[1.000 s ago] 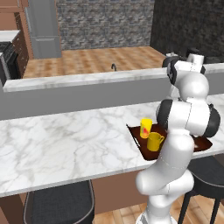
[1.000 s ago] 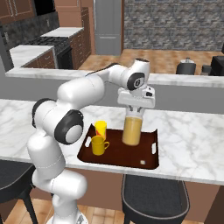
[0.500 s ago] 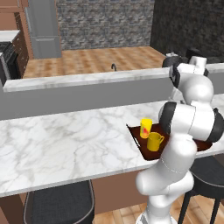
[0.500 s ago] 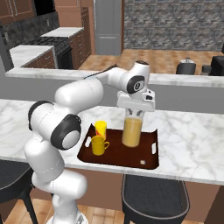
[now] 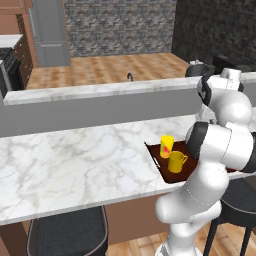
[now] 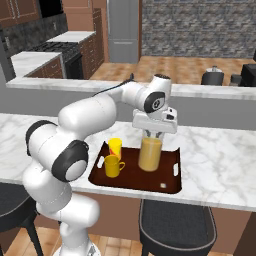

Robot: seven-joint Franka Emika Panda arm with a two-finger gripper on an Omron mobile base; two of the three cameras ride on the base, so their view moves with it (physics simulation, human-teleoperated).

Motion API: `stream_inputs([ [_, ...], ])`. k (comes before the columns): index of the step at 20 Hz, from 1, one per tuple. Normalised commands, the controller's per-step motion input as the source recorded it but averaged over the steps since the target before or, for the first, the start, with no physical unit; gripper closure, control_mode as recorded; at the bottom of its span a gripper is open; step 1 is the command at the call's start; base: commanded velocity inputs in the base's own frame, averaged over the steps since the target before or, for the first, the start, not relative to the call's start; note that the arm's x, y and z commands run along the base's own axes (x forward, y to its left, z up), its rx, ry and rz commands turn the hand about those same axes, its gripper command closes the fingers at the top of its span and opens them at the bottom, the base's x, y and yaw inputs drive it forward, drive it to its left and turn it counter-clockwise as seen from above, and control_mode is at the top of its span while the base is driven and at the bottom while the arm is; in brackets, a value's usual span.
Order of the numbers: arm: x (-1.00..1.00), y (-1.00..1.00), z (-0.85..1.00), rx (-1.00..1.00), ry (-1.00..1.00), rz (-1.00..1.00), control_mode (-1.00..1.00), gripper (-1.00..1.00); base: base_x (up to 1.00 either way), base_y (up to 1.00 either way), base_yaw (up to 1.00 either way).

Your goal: There is a tray on the dining counter. Grab the cup, mug, and pitcher and place them on the tray. The pitcher may be placed next to the tray if it cannot fit the tray.

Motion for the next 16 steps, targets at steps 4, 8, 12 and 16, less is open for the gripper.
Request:
stream_inputs([
  [4,-0.15,0.00,-0.03,0.00,0.00,0.00,-1.00,1.00,0.00,0.00,0.00],
  [8,0.00,0.00,0.00,0.00,0.00,0.00,-1.00,1.00,0.00,0.00,0.00],
  [12,0.00,0.00,0.00,0.00,0.00,0.00,-1.00,1.00,0.00,0.00,0.00],
  [16,0.00,0.00,0.00,0.00,0.00,0.00,-1.00,1.00,0.00,0.00,0.00],
])
